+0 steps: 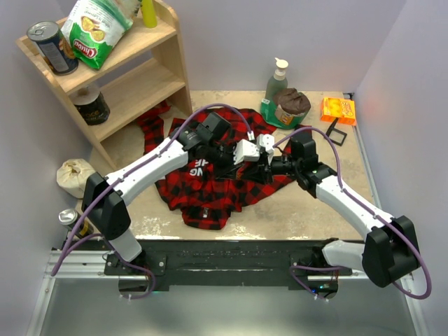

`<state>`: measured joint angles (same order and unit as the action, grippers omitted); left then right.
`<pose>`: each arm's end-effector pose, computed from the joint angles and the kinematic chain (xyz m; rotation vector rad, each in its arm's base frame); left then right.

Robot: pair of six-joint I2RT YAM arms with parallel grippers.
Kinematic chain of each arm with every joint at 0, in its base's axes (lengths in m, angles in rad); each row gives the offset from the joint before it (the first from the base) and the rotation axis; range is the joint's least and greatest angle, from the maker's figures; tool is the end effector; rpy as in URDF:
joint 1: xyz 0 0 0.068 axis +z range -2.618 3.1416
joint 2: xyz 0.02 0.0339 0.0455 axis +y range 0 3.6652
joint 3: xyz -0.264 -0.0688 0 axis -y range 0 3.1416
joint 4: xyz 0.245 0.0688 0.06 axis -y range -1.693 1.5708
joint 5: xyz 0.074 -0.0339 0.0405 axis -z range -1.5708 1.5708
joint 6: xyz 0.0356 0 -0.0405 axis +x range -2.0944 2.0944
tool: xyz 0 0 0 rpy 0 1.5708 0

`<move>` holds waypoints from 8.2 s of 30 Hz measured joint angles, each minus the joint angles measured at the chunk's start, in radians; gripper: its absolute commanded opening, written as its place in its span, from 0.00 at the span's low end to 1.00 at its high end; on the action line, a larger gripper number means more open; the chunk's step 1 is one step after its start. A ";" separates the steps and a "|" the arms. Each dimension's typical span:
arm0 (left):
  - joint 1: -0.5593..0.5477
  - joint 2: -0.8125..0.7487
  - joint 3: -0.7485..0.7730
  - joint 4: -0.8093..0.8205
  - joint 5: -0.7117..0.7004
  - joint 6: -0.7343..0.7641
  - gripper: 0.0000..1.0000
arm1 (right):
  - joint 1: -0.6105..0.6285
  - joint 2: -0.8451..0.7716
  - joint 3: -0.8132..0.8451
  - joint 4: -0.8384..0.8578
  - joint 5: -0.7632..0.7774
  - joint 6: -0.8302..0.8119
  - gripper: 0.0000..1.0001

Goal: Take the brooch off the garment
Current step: Adjust the brooch.

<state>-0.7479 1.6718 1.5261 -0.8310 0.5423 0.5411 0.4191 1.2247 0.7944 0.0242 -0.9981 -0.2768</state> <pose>0.2487 -0.2557 0.3134 1.6741 1.8730 -0.7712 0.2288 0.1347 0.2773 -1.2283 1.4804 1.0691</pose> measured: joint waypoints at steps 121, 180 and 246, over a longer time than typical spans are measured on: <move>0.112 -0.109 -0.045 0.089 0.202 -0.056 0.43 | -0.045 -0.007 0.009 0.226 -0.121 0.256 0.00; 0.261 -0.072 -0.373 1.584 0.339 -1.203 0.31 | -0.242 0.221 0.098 1.108 0.196 1.409 0.00; 0.281 0.005 -0.394 1.842 0.451 -1.416 0.00 | -0.182 0.154 0.052 1.068 0.152 1.342 0.00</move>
<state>-0.4667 1.6768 1.1320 1.0111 0.9928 -0.8749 0.2375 1.3788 0.8467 1.0920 -0.8463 1.0649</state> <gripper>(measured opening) 0.174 0.022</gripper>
